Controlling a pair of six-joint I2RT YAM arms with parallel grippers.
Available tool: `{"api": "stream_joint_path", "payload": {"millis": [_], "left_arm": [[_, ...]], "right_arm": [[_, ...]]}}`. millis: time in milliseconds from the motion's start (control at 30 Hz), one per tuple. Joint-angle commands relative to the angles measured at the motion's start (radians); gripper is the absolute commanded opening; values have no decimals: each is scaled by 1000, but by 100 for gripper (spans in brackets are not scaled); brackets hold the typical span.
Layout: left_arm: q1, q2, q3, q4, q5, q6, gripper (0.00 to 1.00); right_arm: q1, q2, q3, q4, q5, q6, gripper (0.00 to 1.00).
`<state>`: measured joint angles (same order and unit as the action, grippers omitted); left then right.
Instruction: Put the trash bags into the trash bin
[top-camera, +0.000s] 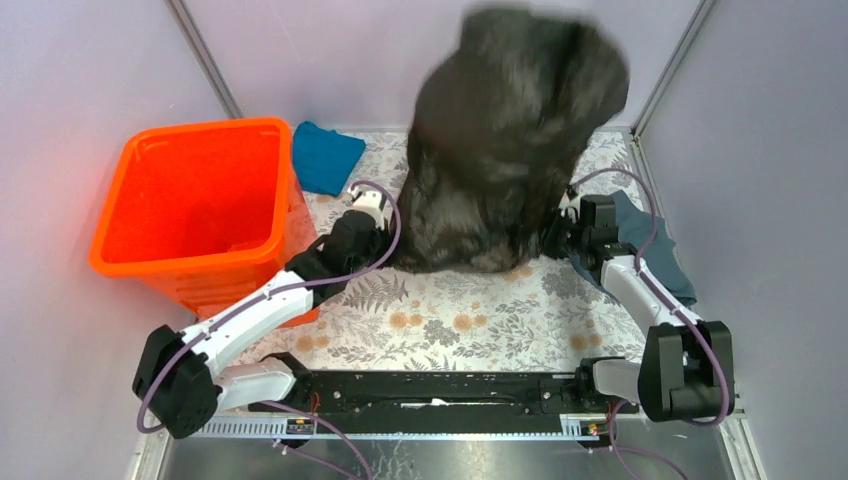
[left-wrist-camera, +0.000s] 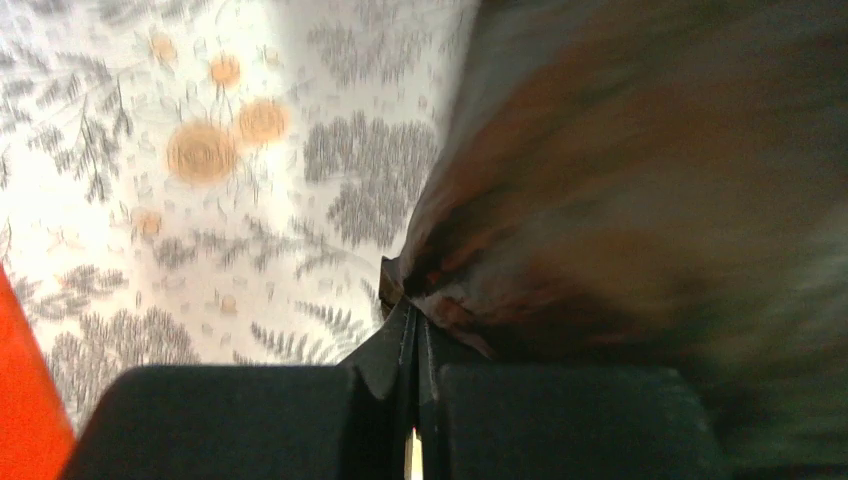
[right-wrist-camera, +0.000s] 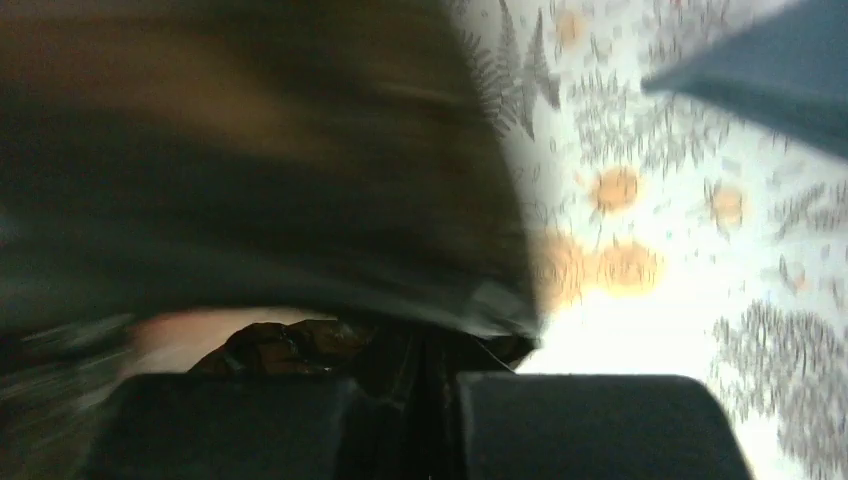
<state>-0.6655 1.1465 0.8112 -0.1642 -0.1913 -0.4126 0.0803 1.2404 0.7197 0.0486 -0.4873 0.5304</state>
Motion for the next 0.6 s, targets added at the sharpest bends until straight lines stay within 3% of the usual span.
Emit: {"api": "stream_joint_path", "payload": {"millis": [0, 200, 300, 400, 500, 567], "left_arm": [[0, -194, 146, 35, 98, -11, 0], [0, -140, 673, -64, 178, 105, 0], [0, -139, 831, -48, 187, 122, 0], [0, -198, 799, -13, 116, 111, 0], [0, -273, 624, -13, 3, 82, 0], [1, -293, 547, -96, -51, 68, 0]], "right_arm": [[12, -197, 204, -142, 5, -67, 0], [13, -190, 786, -349, 9, -93, 0], [12, -198, 973, -339, 12, -76, 0], [13, -235, 940, -283, 3, -53, 0], [13, -251, 774, -311, -23, -58, 0], [12, -259, 695, -368, -10, -94, 0]]}}
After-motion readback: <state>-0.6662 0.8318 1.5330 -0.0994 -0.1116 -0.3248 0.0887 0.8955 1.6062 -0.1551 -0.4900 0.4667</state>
